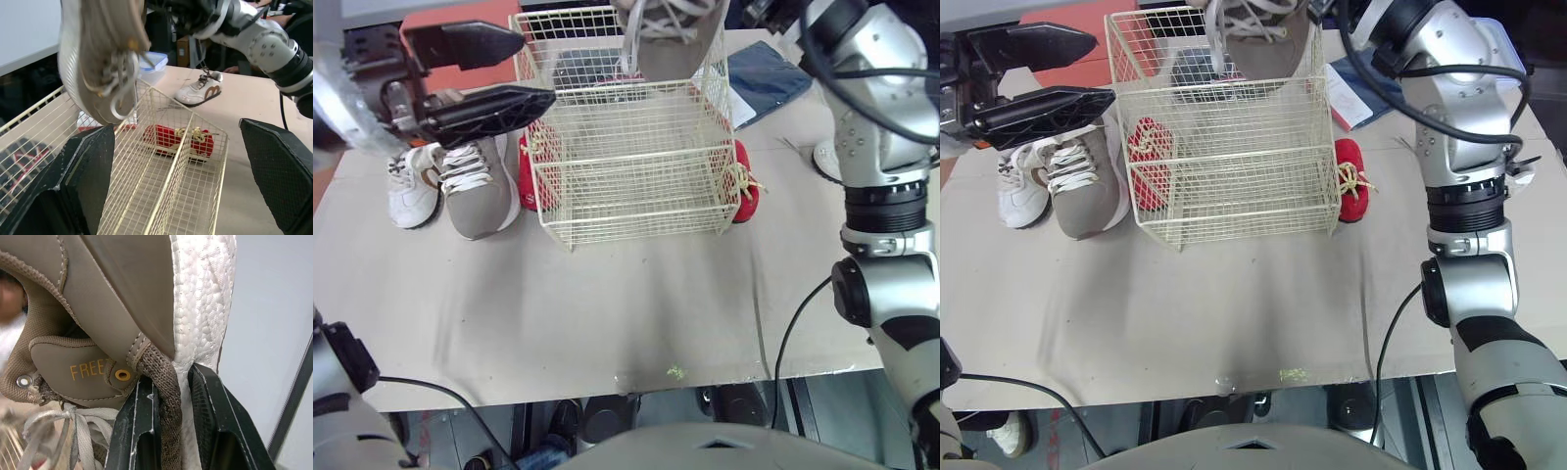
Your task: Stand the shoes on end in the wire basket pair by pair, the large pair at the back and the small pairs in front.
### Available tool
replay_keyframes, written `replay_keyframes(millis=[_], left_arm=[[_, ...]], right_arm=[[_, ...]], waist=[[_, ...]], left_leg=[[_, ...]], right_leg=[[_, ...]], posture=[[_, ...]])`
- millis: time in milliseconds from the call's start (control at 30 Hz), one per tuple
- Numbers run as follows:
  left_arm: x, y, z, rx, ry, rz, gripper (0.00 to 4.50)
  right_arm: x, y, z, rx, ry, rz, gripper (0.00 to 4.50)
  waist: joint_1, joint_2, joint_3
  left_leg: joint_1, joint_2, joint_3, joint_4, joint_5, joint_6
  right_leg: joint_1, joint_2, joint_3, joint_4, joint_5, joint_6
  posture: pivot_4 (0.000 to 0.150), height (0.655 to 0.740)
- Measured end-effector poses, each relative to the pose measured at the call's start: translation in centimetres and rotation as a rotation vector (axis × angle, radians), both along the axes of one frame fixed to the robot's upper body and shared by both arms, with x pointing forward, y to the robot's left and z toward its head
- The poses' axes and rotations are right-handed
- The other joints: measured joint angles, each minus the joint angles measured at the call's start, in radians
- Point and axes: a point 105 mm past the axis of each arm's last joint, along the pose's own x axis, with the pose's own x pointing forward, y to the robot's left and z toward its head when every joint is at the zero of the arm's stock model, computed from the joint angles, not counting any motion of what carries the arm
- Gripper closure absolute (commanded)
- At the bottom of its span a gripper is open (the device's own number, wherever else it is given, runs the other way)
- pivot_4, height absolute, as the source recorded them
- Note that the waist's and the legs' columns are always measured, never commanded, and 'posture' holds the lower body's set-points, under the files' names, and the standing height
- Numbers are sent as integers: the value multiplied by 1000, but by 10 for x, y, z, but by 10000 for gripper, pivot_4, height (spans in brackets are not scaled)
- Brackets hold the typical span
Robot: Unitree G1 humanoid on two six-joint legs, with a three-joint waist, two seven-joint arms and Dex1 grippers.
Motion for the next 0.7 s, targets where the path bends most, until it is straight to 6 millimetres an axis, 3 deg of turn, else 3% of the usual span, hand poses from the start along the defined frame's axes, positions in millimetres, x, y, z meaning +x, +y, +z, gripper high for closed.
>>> replay_keyframes(millis=[233, 433, 700], left_arm=[[-1, 6, -6, -6, 17, 52, 965], [1, 10, -13, -7, 38, 75, 965], [1, 9, -12, -7, 25, 66, 965]], right_arm=[[6, -2, -2, -36, -11, -32, 42549], [26, -6, -56, -149, 287, -78, 42549], [22, -17, -65, -121, 382, -162, 42549]], waist=[[3, 0, 0], [16, -2, -1], [23, -2, -1]], left_leg=[[0, 0, 0, 1, 0, 0], [1, 0, -2, 1, 0, 0], [1, 0, -1, 0, 0, 0]], right_leg=[[0, -1, 0, 0, 0, 0], [2, -1, -1, 0, 0, 0], [2, -3, -1, 0, 0, 0]], posture=[[1500, 7400], [1500, 7400], [1500, 7400]])
